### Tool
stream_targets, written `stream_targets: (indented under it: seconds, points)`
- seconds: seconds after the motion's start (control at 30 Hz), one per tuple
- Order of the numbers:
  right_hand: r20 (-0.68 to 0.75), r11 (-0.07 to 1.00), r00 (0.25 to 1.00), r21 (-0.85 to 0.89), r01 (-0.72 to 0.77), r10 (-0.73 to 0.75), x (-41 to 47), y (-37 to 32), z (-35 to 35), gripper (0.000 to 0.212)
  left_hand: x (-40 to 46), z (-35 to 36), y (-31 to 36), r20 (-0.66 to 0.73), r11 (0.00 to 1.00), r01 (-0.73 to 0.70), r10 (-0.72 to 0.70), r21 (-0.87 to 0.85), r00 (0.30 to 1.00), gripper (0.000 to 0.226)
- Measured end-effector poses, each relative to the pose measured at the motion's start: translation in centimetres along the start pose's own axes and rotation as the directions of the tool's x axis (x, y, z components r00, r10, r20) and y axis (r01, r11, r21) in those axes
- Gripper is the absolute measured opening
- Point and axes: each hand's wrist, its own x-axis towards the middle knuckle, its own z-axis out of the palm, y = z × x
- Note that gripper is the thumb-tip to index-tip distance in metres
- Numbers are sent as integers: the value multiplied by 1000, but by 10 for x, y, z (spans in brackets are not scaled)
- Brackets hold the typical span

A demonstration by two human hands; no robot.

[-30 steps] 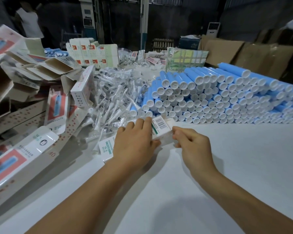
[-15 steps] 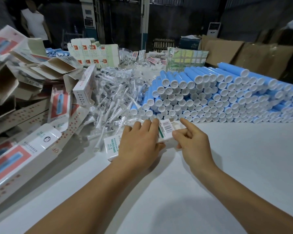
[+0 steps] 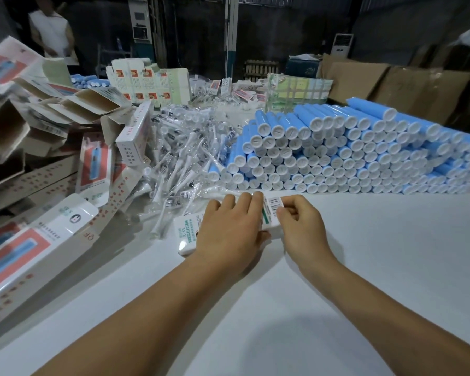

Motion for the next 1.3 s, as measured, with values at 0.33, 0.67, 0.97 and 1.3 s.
stream_targets:
  seconds: [0.33, 0.67, 0.97, 1.3]
  points:
    - [434, 352, 815, 747, -564, 384, 14, -6, -16, 57, 3, -3, -4, 0, 997, 47, -47, -67, 999, 76]
    - [-27, 995, 995, -5, 97, -97, 0, 6, -5, 21, -1, -6, 8, -7, 999, -23, 23, -25, 1000, 72]
    - [88, 984, 996, 178, 6, -22, -7, 0, -7, 30, -7, -12, 8, 6, 999, -33, 33, 14, 999, 66]
    - [176, 822, 979, 541, -180, 98, 2, -2, -13, 30, -8, -10, -3, -152, 997, -72, 71, 1, 986, 65]
